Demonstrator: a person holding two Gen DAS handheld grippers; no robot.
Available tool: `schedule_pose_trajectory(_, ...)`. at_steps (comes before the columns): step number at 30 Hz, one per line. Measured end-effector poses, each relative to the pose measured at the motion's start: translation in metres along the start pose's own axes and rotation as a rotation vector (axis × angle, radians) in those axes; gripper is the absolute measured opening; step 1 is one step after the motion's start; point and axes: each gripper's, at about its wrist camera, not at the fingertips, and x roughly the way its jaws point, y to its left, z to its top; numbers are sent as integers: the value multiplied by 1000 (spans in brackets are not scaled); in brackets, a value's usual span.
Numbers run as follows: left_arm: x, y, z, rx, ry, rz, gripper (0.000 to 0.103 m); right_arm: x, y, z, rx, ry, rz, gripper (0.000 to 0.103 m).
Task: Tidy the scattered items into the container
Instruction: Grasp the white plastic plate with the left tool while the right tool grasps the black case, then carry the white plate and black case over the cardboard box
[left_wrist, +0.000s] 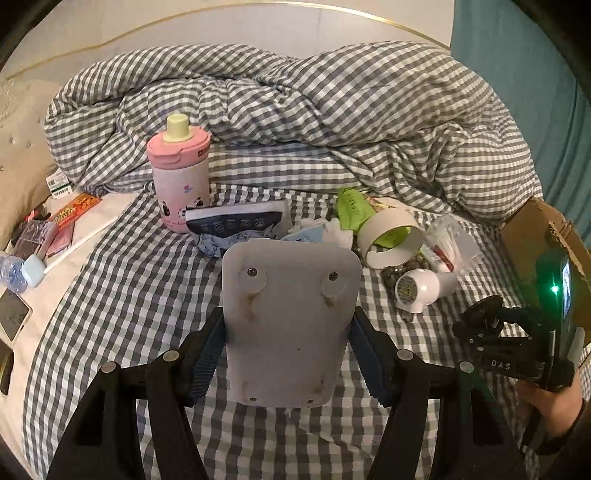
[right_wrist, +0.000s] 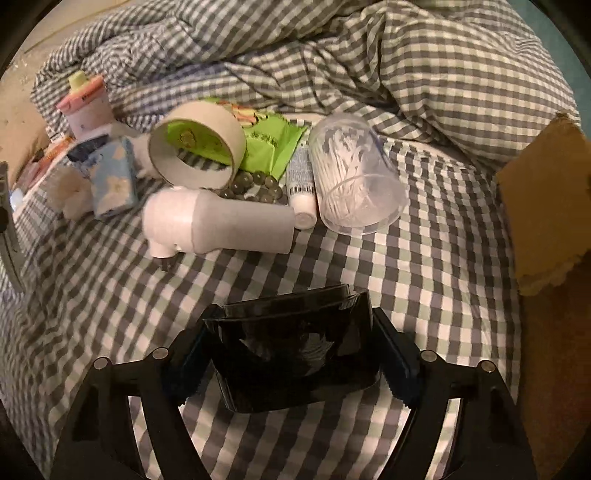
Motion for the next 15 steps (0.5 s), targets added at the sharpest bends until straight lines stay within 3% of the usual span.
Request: schedule_pose_trajectory(15,-67,-41,18,36,-100,-5,67,-143,-7,-1,21,-242,1,79)
